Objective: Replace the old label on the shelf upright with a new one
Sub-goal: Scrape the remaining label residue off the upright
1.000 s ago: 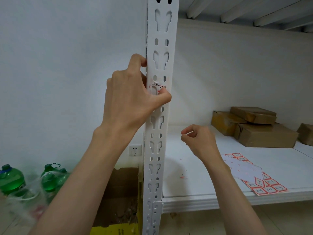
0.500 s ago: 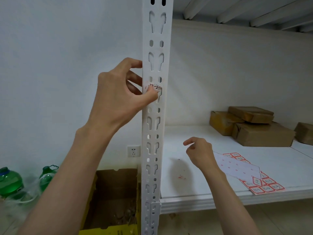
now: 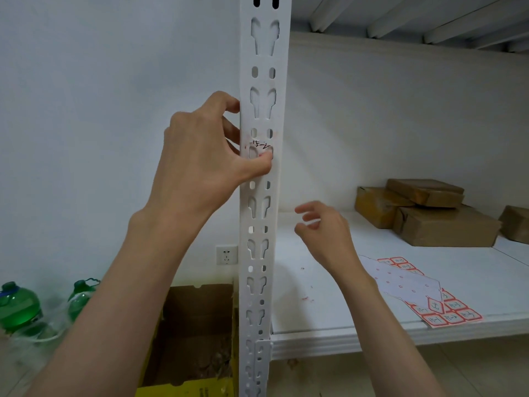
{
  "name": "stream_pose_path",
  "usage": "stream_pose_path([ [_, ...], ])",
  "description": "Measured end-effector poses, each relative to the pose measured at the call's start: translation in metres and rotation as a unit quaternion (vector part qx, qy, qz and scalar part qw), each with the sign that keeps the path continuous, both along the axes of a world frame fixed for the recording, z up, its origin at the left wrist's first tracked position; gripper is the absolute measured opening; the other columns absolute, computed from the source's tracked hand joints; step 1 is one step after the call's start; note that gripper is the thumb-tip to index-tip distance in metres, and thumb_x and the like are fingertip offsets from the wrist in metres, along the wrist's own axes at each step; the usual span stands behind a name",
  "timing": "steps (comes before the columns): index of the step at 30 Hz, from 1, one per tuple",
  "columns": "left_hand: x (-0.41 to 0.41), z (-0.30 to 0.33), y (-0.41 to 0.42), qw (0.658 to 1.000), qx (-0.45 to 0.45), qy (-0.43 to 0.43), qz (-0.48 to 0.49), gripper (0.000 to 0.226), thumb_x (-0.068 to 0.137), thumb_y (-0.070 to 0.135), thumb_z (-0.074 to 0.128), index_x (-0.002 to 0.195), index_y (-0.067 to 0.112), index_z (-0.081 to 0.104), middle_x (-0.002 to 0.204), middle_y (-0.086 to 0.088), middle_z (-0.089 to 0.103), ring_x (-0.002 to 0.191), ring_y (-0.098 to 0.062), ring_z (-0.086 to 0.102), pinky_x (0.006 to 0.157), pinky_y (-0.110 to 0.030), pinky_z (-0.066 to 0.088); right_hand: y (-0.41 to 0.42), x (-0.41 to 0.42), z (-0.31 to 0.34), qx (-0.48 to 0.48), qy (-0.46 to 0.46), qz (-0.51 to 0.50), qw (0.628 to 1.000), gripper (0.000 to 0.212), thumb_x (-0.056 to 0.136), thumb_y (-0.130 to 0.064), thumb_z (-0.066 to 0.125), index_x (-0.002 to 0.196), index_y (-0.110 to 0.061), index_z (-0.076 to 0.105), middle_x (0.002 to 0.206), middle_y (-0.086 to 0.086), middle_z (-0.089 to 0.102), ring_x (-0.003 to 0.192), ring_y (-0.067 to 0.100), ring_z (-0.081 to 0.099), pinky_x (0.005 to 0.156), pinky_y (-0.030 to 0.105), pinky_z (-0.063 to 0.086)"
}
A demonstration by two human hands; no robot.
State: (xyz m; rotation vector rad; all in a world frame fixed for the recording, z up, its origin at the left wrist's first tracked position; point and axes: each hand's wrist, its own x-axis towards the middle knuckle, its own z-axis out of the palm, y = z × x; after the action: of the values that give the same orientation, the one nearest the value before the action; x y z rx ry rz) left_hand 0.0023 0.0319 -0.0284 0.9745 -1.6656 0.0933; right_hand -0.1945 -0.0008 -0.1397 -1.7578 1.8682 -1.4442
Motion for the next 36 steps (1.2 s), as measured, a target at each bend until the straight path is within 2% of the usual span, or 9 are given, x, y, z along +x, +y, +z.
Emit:
stream_pose_path([
  [5,-0.008,0.005,0.003,0.998,0.022,-0.034,0.04,0.06,0.065,0.049,0.077,0.113,0.023,0.052,0.092,0.004,0.074,0.084,-0.02,0.07,0.081,-0.044,0.058,0.023,0.029,0.04,-0.124,-0.085,0.059,0.987,0.018,0.096,-0.018,0.058,0.111,-0.026,0.064,0.1,-0.01,0.066,0.084,-0.003,0.061,0.067,0.007,0.045],
  [10,-0.014,0.003,0.006,0.996,0.013,-0.04,0.074,0.064,0.061,0.052,0.063,0.115,0.02,0.052,0.097,-0.002,0.072,0.088,-0.03,0.066,0.079,-0.041,0.054,0.041,0.054,0.066,-0.085,-0.307,0.212,0.924,0.028,0.108,-0.031,0.038,0.122,-0.024,0.062,0.111,-0.004,0.072,0.1,0.009,0.069,0.09,0.029,0.057],
  [13,-0.019,-0.001,0.007,0.997,0.007,-0.028,0.077,0.06,0.067,0.048,0.067,0.117,0.017,0.052,0.099,-0.003,0.073,0.089,-0.03,0.065,0.074,-0.033,0.042,0.045,0.061,0.072,-0.065,-0.37,0.248,0.893,0.033,0.106,-0.033,0.038,0.126,-0.022,0.063,0.113,-0.003,0.074,0.101,0.012,0.07,0.093,0.035,0.056],
  [16,-0.023,-0.004,0.008,0.995,0.002,-0.018,0.095,0.056,0.074,0.044,0.068,0.119,0.017,0.051,0.1,-0.004,0.073,0.09,-0.031,0.064,0.075,-0.029,0.033,0.046,0.063,0.073,-0.062,-0.366,0.243,0.896,0.034,0.105,-0.031,0.038,0.124,-0.022,0.065,0.114,-0.002,0.073,0.103,0.016,0.069,0.091,0.036,0.055],
  [21,-0.027,-0.007,0.007,0.995,-0.006,-0.004,0.095,0.052,0.075,0.041,0.066,0.118,0.016,0.052,0.096,-0.002,0.073,0.088,-0.031,0.065,0.074,-0.031,0.037,0.049,0.061,0.076,-0.076,-0.326,0.245,0.91,0.024,0.103,-0.025,0.049,0.117,-0.021,0.068,0.106,-0.003,0.075,0.09,0.007,0.07,0.074,0.021,0.056],
  [26,-0.018,-0.002,0.008,0.998,0.011,-0.016,0.063,0.049,0.081,0.04,0.071,0.123,0.02,0.055,0.106,0.002,0.074,0.095,-0.021,0.069,0.072,-0.013,0.034,0.046,0.058,0.073,-0.112,-0.231,0.198,0.946,0.028,0.106,-0.02,0.042,0.112,-0.032,0.066,0.096,-0.019,0.074,0.094,0.003,0.07,0.086,0.028,0.058],
  [27,-0.014,-0.001,0.007,0.999,0.019,-0.015,0.049,0.048,0.081,0.038,0.072,0.123,0.021,0.055,0.103,0.004,0.074,0.095,-0.02,0.069,0.077,-0.014,0.037,0.047,0.058,0.073,-0.117,-0.215,0.192,0.95,0.03,0.106,-0.019,0.041,0.112,-0.034,0.065,0.093,-0.022,0.073,0.094,0.002,0.07,0.086,0.027,0.058],
  [30,-0.004,0.002,0.005,0.999,0.039,-0.025,0.014,0.052,0.076,0.038,0.076,0.122,0.025,0.055,0.095,0.009,0.073,0.098,-0.022,0.068,0.096,-0.035,0.049,0.046,0.057,0.072,-0.125,-0.195,0.182,0.956,0.031,0.105,-0.019,0.04,0.111,-0.036,0.064,0.088,-0.026,0.072,0.093,0.001,0.07,0.084,0.027,0.057],
  [36,0.003,0.005,0.011,0.998,0.021,-0.049,0.022,0.072,0.072,0.045,0.084,0.134,0.027,0.052,0.104,0.008,0.073,0.097,-0.024,0.068,0.09,-0.048,0.055,0.046,0.056,0.073,-0.131,-0.192,0.178,0.956,0.026,0.105,-0.019,0.042,0.112,-0.034,0.063,0.085,-0.022,0.074,0.09,0.003,0.071,0.083,0.027,0.057],
])
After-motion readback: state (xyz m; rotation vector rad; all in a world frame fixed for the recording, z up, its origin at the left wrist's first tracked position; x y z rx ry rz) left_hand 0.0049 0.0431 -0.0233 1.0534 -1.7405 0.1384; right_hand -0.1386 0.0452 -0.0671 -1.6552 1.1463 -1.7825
